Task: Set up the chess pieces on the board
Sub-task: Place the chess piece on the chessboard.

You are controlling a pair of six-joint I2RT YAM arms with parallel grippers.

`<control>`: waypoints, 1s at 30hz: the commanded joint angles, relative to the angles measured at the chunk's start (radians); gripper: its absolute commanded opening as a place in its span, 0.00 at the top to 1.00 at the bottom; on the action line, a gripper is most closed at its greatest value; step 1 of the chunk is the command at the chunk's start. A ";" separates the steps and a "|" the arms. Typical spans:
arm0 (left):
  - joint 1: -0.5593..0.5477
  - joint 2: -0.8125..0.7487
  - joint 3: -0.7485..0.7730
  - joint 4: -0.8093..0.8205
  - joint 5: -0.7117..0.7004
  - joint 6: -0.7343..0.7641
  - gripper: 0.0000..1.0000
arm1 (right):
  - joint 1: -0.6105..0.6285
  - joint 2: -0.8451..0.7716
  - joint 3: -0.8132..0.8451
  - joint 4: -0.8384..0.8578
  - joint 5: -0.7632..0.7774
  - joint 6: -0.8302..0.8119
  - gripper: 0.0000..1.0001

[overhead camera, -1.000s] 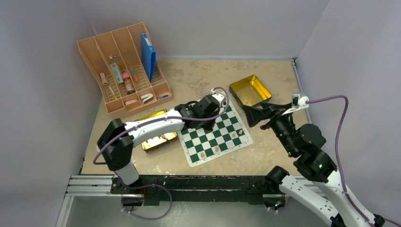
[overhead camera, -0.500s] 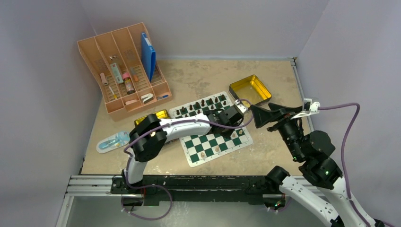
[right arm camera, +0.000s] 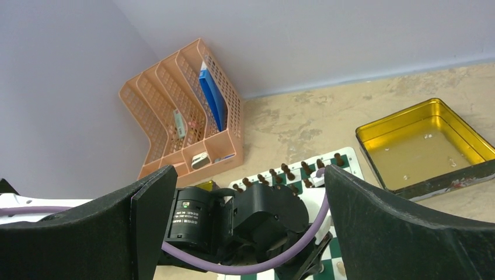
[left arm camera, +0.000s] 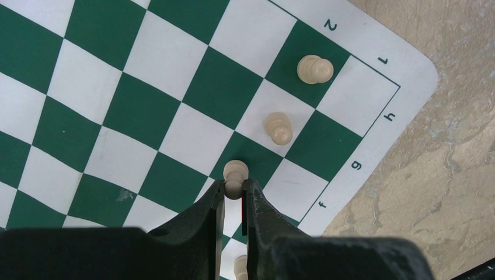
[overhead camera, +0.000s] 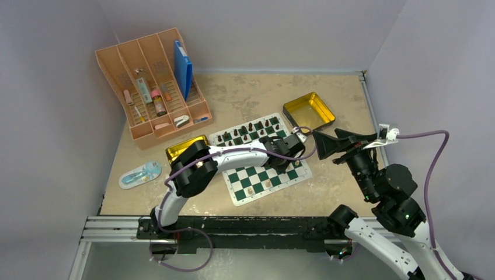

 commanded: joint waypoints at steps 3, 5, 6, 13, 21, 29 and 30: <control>-0.009 0.012 0.073 -0.021 -0.002 0.013 0.89 | 0.002 -0.009 0.037 0.026 0.031 -0.014 0.02; -0.011 0.014 0.078 -0.027 0.006 0.013 0.89 | 0.002 -0.010 0.037 0.027 0.038 -0.015 0.02; -0.011 0.016 0.080 -0.031 0.011 0.013 0.89 | 0.002 -0.010 0.036 0.028 0.042 -0.014 0.02; -0.013 0.038 0.096 -0.059 0.006 0.010 0.89 | 0.002 -0.012 0.034 0.032 0.048 -0.015 0.02; -0.014 0.048 0.087 -0.064 -0.001 0.006 0.88 | 0.002 -0.009 0.033 0.038 0.052 -0.014 0.02; -0.014 0.058 0.083 -0.058 -0.014 -0.001 0.83 | 0.002 -0.009 0.030 0.041 0.054 -0.014 0.02; -0.014 0.059 0.085 -0.058 -0.015 -0.001 0.82 | 0.002 -0.009 0.030 0.041 0.054 -0.014 0.02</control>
